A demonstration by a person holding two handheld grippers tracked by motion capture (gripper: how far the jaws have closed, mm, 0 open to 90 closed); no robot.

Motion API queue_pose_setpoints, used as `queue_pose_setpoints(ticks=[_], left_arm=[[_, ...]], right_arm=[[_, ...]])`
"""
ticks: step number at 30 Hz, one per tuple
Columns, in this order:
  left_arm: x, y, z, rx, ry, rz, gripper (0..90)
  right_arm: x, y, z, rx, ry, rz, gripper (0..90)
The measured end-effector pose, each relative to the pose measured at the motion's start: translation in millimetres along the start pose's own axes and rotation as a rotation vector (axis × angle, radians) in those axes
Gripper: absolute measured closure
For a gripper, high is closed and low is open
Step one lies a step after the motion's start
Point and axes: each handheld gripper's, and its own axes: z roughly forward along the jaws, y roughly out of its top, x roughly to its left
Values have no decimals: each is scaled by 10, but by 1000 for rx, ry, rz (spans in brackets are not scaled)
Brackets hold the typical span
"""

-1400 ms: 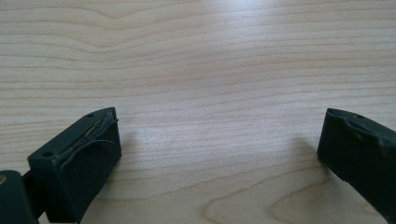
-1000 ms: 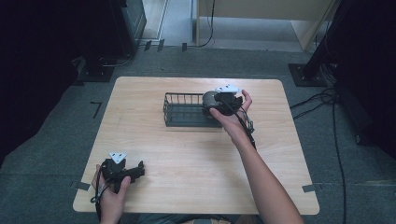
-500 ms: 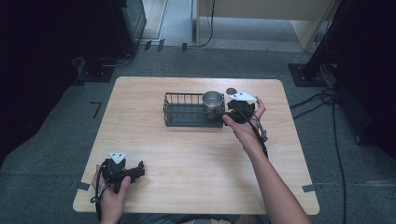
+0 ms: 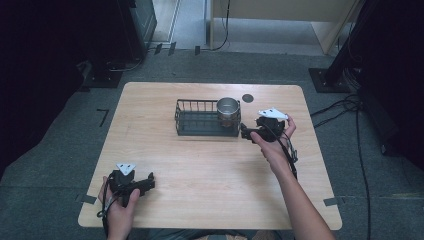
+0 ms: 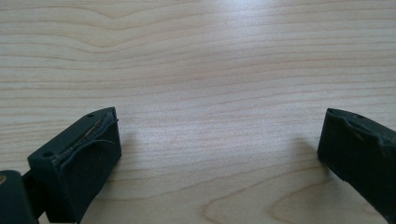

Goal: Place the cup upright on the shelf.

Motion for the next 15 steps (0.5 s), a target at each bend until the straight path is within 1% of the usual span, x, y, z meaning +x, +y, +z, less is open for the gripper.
queue_pose_setpoints(ticks=[6, 15], left_arm=[[0, 0, 0, 0, 0, 0, 0], [1, 0, -1, 2, 0, 2, 0]], right_arm=[[-94, -139, -65, 11, -11, 12, 0], [-187, -368, -141, 42, -25, 25, 0]])
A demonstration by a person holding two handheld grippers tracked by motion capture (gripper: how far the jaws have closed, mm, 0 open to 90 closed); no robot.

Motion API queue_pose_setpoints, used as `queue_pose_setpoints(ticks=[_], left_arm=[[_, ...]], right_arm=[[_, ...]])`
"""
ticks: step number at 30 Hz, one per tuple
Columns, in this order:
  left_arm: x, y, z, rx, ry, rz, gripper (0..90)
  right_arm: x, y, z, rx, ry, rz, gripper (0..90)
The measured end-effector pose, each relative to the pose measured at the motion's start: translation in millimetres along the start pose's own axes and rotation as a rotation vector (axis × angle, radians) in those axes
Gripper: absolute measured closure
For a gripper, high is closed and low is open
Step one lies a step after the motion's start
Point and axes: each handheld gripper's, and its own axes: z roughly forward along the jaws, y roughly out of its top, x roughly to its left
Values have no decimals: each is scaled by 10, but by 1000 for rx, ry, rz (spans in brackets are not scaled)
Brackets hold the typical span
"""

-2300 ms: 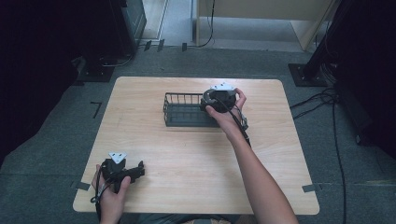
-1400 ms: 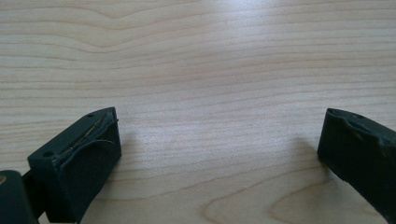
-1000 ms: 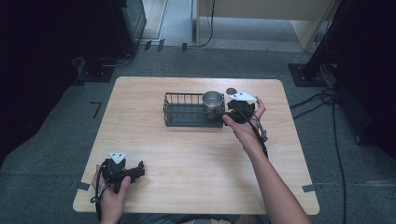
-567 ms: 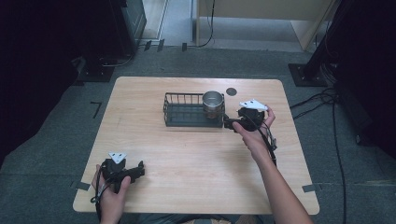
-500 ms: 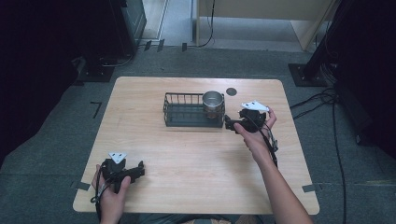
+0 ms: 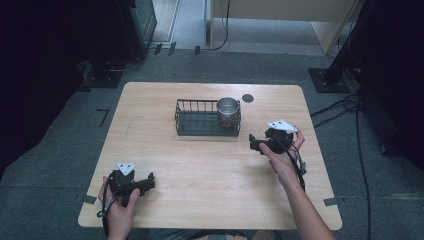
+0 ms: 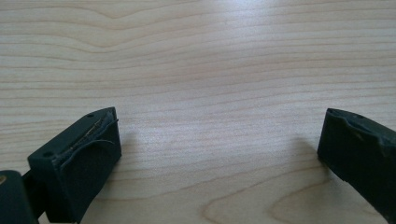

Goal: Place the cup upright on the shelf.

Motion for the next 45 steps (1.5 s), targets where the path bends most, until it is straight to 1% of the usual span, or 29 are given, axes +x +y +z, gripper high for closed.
queue_pose_setpoints(ticks=[9, 17, 21, 23, 25, 28, 31, 36, 38, 40, 42, 44, 45], left_arm=[[0, 0, 0, 0, 0, 0, 0], [0, 0, 0, 0, 0, 0, 0], [0, 0, 0, 0, 0, 0, 0], [0, 0, 0, 0, 0, 0, 0], [0, 0, 0, 0, 0, 0, 0], [0, 0, 0, 0, 0, 0, 0], [0, 0, 0, 0, 0, 0, 0], [0, 0, 0, 0, 0, 0, 0], [0, 0, 0, 0, 0, 0, 0], [0, 0, 0, 1, 0, 1, 0], [0, 0, 0, 0, 0, 1, 0], [0, 0, 0, 0, 0, 0, 0], [1, 0, 0, 0, 0, 1, 0]], right_arm=[[-140, -210, -85, 16, -17, 22, 0], [-229, -418, -135, 39, -25, 39, 0], [-256, -539, -155, 49, -13, 76, 0], [-263, -583, -160, 56, -18, 73, 0], [-276, -622, -186, 62, -17, 81, 0], [-294, -672, -240, 64, -18, 71, 0], [-330, -762, -303, 72, -25, 66, 0], [-405, -919, -399, 93, -54, 56, 0], [-434, -967, -440, 97, -55, 65, 0], [-458, -1017, -479, 103, -61, 63, 0], [-477, -1074, -516, 111, -51, 58, 0], [-490, -1121, -546, 129, -63, 55, 0], [-498, -1137, -568, 129, -65, 53, 0]])
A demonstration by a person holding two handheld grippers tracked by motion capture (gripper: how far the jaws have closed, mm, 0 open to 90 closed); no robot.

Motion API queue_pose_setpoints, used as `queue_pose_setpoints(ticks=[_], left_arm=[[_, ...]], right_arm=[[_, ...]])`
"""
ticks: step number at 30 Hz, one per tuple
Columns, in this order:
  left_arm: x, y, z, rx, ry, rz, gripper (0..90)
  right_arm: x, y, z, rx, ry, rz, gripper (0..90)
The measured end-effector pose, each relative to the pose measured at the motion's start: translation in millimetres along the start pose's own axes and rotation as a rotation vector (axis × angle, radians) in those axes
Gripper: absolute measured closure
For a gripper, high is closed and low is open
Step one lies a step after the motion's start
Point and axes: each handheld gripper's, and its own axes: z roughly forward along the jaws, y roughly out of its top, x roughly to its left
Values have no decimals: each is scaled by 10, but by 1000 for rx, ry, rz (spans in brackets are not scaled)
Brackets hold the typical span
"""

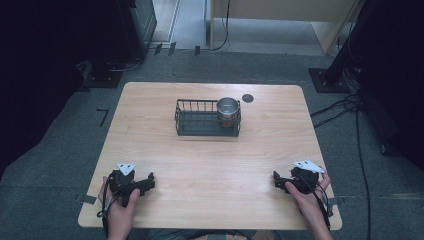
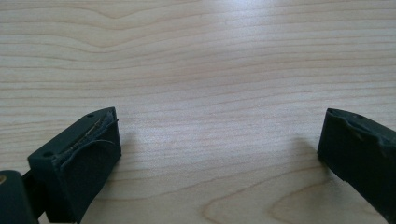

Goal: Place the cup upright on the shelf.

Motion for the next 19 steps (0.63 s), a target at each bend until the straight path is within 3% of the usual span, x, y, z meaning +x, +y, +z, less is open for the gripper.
queue_pose_setpoints(ticks=[7, 19], left_arm=[[-1, -1, 0, -1, 0, -1, 0], [0, 0, 0, 0, 0, 0, 0]], right_arm=[[-68, -109, -105, 17, -35, 0, 0], [-133, -181, -183, 19, -39, 6, 0]])
